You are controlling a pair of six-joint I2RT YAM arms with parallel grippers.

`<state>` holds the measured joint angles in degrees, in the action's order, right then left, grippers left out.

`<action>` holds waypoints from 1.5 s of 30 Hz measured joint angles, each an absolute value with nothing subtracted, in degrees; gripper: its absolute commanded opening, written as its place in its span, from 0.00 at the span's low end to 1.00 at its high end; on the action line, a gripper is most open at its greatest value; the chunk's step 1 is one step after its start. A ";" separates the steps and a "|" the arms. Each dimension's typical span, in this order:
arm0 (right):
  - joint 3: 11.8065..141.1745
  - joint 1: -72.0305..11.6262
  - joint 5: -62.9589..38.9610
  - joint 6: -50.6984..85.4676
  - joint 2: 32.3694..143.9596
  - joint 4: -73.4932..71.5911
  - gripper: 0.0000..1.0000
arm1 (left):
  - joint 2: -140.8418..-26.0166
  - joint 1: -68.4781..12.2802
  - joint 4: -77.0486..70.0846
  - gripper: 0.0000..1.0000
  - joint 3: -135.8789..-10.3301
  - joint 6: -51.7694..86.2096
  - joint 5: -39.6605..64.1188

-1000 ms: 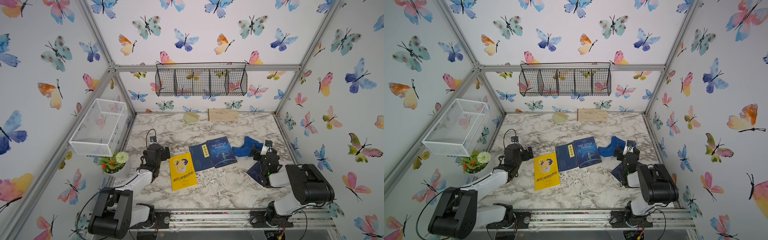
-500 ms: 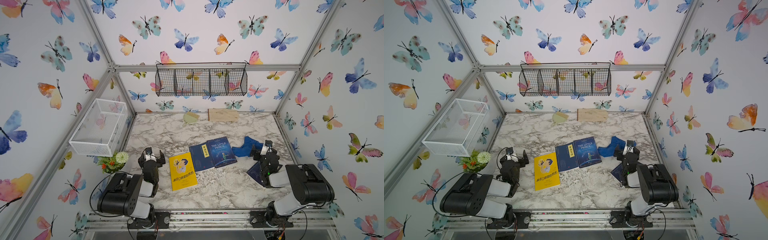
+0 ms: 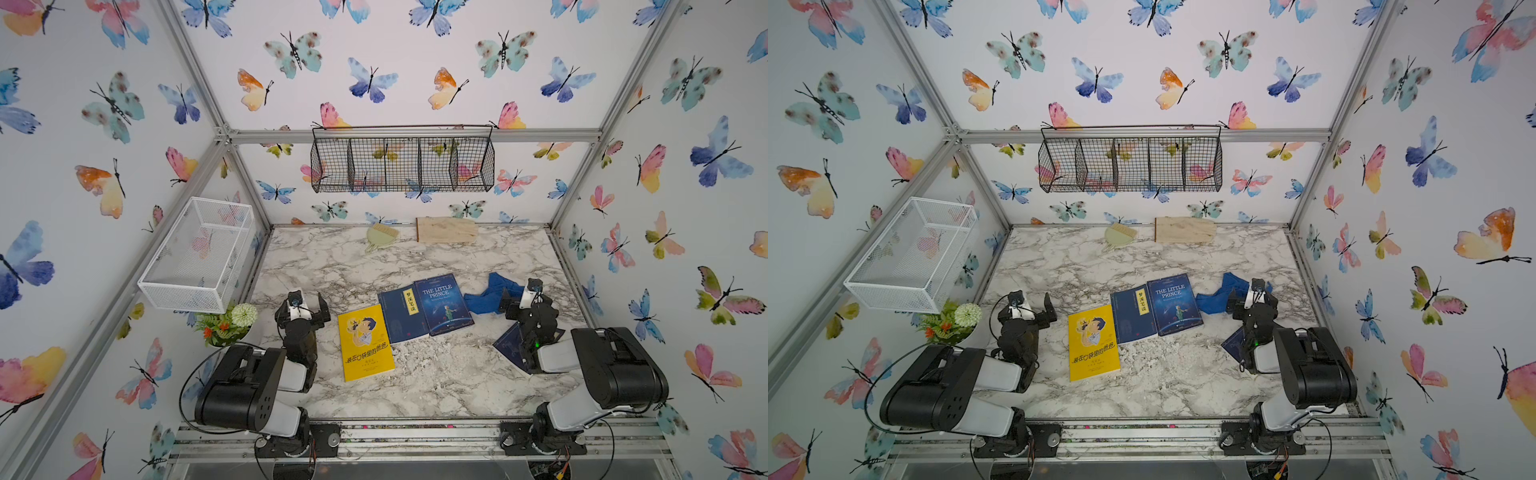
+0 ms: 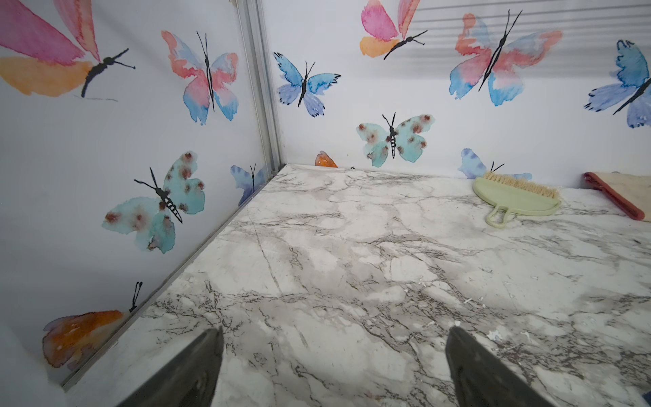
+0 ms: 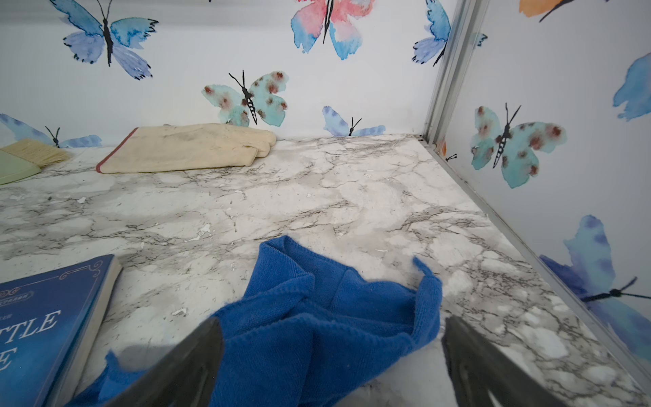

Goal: Wipe the cover of the book
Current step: Reset both arms

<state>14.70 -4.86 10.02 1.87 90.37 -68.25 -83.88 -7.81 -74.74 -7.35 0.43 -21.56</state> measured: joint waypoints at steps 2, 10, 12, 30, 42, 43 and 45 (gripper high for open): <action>14.70 -4.86 10.00 1.87 90.37 -68.25 0.98 | -83.88 -7.81 -74.76 0.98 -7.35 0.43 -21.56; 14.70 -4.86 10.00 1.85 90.37 -68.25 0.99 | -83.88 -7.81 -75.90 0.98 -6.81 0.40 -21.58; 14.70 -4.86 10.00 1.85 90.37 -68.23 0.99 | -83.85 -7.81 -78.70 0.98 -4.93 0.43 -21.65; 14.70 -4.86 10.00 1.83 90.37 -68.23 0.98 | -84.42 -7.09 -79.64 0.98 -7.42 0.30 -20.71; 14.70 -4.86 10.00 1.83 90.37 -68.23 0.98 | -84.42 -6.85 -75.79 0.98 -7.57 0.47 -20.71; 14.70 -4.86 10.00 1.85 90.37 -68.23 0.98 | -84.42 -6.85 -75.88 0.98 -7.49 0.47 -20.75; 14.70 -4.86 10.00 1.85 90.37 -68.23 0.98 | -84.36 -6.85 -76.69 0.98 -6.66 0.60 -20.91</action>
<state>14.70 -4.86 10.00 1.85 90.37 -68.23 -84.36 -6.85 -76.69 -6.66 0.60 -20.91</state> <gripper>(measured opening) 0.984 0.984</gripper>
